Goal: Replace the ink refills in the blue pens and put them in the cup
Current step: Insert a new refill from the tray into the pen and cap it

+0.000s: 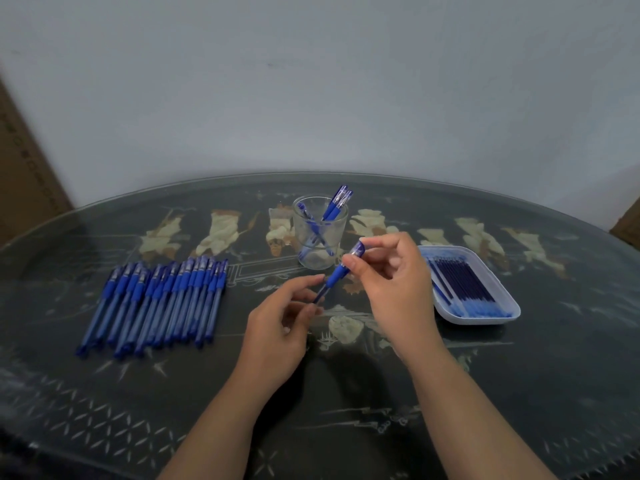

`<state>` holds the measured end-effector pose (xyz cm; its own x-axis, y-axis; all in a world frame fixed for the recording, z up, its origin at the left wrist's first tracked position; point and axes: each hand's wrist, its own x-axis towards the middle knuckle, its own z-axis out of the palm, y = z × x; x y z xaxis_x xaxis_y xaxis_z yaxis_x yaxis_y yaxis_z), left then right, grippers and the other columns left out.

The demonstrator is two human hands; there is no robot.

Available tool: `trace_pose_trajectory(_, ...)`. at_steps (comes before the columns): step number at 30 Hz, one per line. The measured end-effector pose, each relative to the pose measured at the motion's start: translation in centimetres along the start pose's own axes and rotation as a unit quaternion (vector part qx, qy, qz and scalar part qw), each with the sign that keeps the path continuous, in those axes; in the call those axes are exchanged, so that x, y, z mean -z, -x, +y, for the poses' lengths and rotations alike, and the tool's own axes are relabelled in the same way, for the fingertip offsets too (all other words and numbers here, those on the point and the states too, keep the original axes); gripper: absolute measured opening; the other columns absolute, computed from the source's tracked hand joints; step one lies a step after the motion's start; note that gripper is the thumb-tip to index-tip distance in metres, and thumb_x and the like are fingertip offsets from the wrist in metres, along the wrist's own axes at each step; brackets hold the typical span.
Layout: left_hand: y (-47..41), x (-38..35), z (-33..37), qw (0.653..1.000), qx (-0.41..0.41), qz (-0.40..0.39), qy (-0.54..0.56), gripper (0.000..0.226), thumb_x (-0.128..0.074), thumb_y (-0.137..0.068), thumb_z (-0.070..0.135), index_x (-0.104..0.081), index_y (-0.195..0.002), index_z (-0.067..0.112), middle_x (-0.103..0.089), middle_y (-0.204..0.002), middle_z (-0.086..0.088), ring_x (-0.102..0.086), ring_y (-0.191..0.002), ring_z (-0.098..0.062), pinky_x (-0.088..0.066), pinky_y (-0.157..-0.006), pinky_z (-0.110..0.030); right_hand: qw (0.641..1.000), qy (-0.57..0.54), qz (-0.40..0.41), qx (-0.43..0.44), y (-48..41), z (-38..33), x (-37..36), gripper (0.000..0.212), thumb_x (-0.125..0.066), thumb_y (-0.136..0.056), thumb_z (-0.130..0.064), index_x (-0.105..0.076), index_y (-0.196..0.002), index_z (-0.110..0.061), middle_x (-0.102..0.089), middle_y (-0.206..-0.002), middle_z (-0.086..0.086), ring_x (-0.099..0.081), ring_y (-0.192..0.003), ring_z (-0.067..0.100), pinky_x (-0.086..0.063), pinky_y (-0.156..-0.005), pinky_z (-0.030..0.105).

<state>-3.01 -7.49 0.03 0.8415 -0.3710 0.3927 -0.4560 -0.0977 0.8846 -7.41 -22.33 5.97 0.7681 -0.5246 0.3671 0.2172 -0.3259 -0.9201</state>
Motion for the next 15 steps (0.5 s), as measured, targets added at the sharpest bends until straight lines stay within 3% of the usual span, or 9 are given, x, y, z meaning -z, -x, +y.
trace_pose_trajectory(3, -0.5, 1.0, -0.4, 0.998, 0.001, 0.054, -0.02, 0.034, -0.065, -0.09, 0.006, -0.065, -0.114, 0.03, -0.068, -0.104, 0.008, -0.066, -0.095, -0.003, -0.05, -0.082, -0.013, 0.999, -0.015, 0.049, -0.006, -1.0, -1.3, 0.7, 0.025, -0.076, -0.083, -0.012, -0.06, -0.095, -0.025, -0.072, -0.086, -0.002, -0.071, -0.079, 0.009, -0.057, -0.076, 0.027)
trace_pose_trajectory(7, -0.9, 2.2, -1.3, 0.99, 0.054, 0.123, -0.029, 0.026, -0.062, -0.093, 0.015, -0.064, -0.113, 0.031, -0.065, -0.108, 0.01, -0.061, -0.097, 0.005, -0.049, -0.082, -0.012, 0.991, -0.05, 0.125, 0.028, -4.0, -3.5, 1.9, 0.024, -0.074, -0.086, -0.011, -0.058, -0.097, -0.024, -0.072, -0.093, 0.002, -0.072, -0.086, 0.018, -0.059, -0.079, 0.031)
trace_pose_trajectory(10, -0.8, 2.3, -1.8, 0.987, 0.075, 0.124, -0.065, 0.029, -0.062, -0.093, 0.016, -0.062, -0.111, 0.038, -0.062, -0.108, 0.012, -0.059, -0.101, 0.001, -0.049, -0.087, -0.023, 0.981, -0.043, 0.171, 0.082, -6.3, -4.9, 2.2, 0.023, -0.073, -0.087, -0.014, -0.056, -0.096, -0.027, -0.072, -0.09, 0.003, -0.072, -0.085, 0.02, -0.059, -0.082, 0.04)
trace_pose_trajectory(15, -0.8, 2.2, -1.8, 0.985, 0.07, 0.115, -0.109, 0.028, -0.062, -0.092, 0.017, -0.063, -0.113, 0.036, -0.058, -0.108, 0.018, -0.055, -0.104, 0.004, -0.042, -0.08, -0.011, 0.975, -0.021, 0.192, 0.11, -9.0, -4.8, 0.9, 0.026, -0.071, -0.088, -0.014, -0.052, -0.094, -0.03, -0.069, -0.088, -0.002, -0.072, -0.081, 0.015, -0.059, -0.08, 0.04)
